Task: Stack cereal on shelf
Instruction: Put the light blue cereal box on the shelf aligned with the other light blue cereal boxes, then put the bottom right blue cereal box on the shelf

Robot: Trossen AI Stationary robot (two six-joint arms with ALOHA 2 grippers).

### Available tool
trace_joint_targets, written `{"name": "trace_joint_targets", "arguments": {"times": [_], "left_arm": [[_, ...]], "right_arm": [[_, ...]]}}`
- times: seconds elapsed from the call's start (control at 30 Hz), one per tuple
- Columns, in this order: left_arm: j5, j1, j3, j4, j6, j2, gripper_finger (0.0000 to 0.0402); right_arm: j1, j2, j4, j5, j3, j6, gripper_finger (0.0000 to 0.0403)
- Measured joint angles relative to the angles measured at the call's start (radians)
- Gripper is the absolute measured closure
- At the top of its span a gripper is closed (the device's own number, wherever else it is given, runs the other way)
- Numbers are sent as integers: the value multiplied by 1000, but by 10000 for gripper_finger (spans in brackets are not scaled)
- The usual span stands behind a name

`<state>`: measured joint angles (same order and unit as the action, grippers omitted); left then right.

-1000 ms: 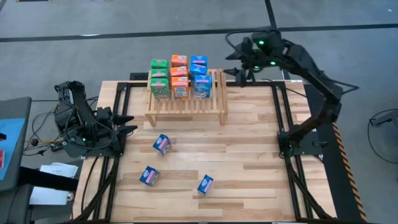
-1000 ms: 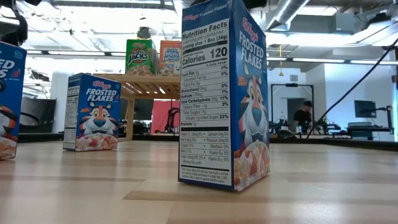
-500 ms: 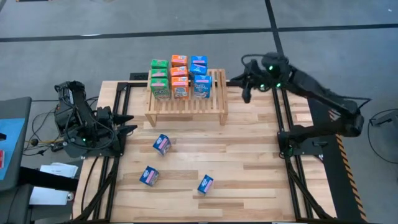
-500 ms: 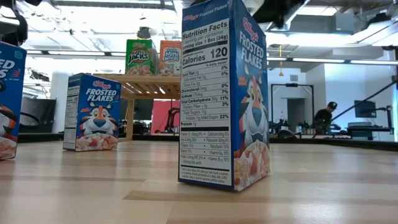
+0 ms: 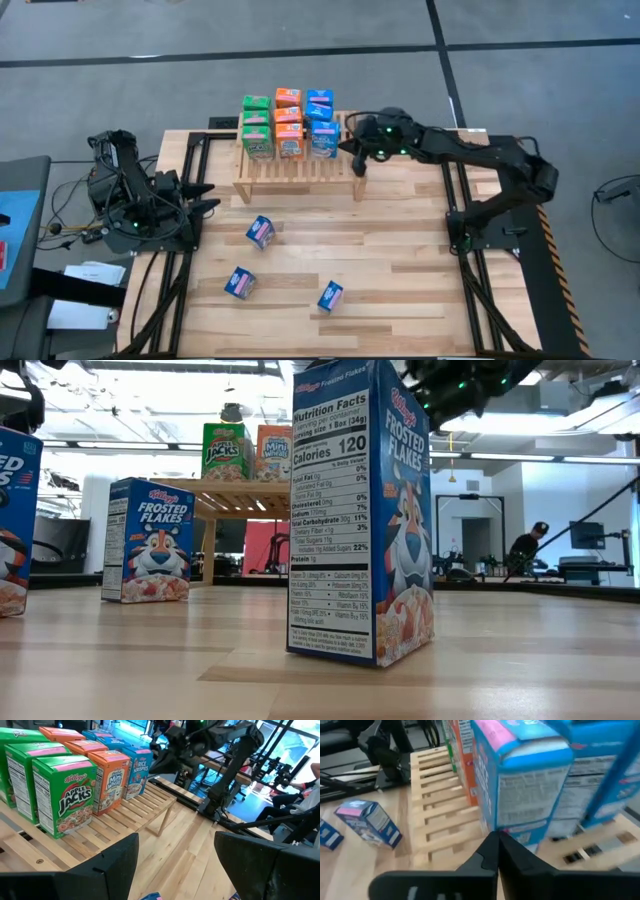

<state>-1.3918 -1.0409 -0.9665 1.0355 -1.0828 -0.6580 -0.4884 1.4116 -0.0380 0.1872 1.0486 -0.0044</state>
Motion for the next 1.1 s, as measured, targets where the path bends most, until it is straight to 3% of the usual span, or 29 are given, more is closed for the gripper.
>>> {"name": "trace_joint_targets", "arguments": {"times": [0.17, 0.33, 0.63, 0.8, 1.1], "left_arm": [[-3, 0, 0, 0, -1, 0, 152], [-9, 0, 0, 1, -1, 0, 152], [-11, 0, 0, 3, -2, 0, 152], [-4, 0, 0, 2, -2, 0, 152], [-6, 0, 0, 2, 5, 0, 152]], "right_arm": [[-20, 58, 58, 19, 0, 4, 391], [-31, 90, 102, 25, 2, 8, 378], [-37, 83, 41, 52, 54, 1, 384], [-66, -42, -121, 52, 107, -25, 382], [-95, -396, -385, 49, 176, -7, 375]]}}
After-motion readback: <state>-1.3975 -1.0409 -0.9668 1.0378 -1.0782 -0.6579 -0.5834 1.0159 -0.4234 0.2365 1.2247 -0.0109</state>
